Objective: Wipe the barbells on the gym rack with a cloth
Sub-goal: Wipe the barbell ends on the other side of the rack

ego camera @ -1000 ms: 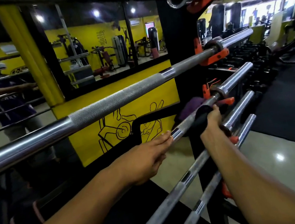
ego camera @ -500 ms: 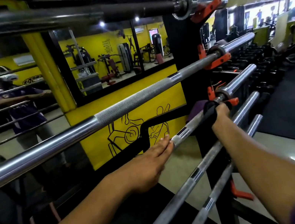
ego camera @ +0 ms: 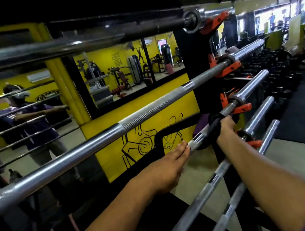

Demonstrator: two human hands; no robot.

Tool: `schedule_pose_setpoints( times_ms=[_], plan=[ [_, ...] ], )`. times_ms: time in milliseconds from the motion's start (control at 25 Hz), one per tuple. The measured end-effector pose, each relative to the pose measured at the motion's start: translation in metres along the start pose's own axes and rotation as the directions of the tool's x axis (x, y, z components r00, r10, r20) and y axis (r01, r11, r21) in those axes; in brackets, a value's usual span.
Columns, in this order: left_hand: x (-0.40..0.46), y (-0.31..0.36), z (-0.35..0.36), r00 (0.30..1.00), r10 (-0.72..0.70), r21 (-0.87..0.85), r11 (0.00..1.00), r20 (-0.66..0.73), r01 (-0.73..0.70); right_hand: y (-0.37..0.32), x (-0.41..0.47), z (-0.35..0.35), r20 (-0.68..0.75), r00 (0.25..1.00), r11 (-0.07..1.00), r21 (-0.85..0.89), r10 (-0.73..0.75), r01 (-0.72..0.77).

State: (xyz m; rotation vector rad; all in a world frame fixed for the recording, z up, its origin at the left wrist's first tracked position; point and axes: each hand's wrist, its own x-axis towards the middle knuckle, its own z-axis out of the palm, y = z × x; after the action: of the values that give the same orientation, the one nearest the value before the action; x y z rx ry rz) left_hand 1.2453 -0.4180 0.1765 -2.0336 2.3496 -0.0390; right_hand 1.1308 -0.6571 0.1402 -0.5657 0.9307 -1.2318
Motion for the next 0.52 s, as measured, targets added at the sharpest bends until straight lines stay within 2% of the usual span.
schedule_pose_setpoints(
  times_ms=[80,200,280,400,480,520],
  plan=[
    [-0.009,0.002,-0.003,1.000,-0.010,0.039,0.999,0.000,0.010,0.010,-0.002,-0.006,-0.069,0.997,0.999,-0.024,0.021,-0.023],
    [-0.037,0.006,-0.022,0.999,0.039,0.233,0.972,0.010,-0.040,0.036,-0.034,-0.020,-0.020,1.000,0.997,-0.072,0.010,-0.011],
    [-0.063,0.004,-0.052,0.992,0.080,0.320,0.946,-0.093,-0.047,0.059,-0.059,-0.028,-0.026,0.999,0.999,-0.017,0.035,-0.036],
    [-0.093,-0.016,-0.095,0.975,0.025,0.416,0.907,-0.220,0.070,0.083,-0.062,-0.019,0.012,0.999,0.997,0.070,0.041,-0.042],
    [-0.102,-0.028,-0.107,0.979,-0.041,0.483,0.865,-0.201,0.135,0.094,-0.014,-0.004,-0.053,0.997,0.993,0.098,0.063,-0.058],
    [-0.105,-0.032,-0.110,0.982,-0.073,0.510,0.846,-0.173,0.152,0.082,-0.018,0.003,-0.079,0.992,0.991,0.096,0.096,-0.088]
  ],
)
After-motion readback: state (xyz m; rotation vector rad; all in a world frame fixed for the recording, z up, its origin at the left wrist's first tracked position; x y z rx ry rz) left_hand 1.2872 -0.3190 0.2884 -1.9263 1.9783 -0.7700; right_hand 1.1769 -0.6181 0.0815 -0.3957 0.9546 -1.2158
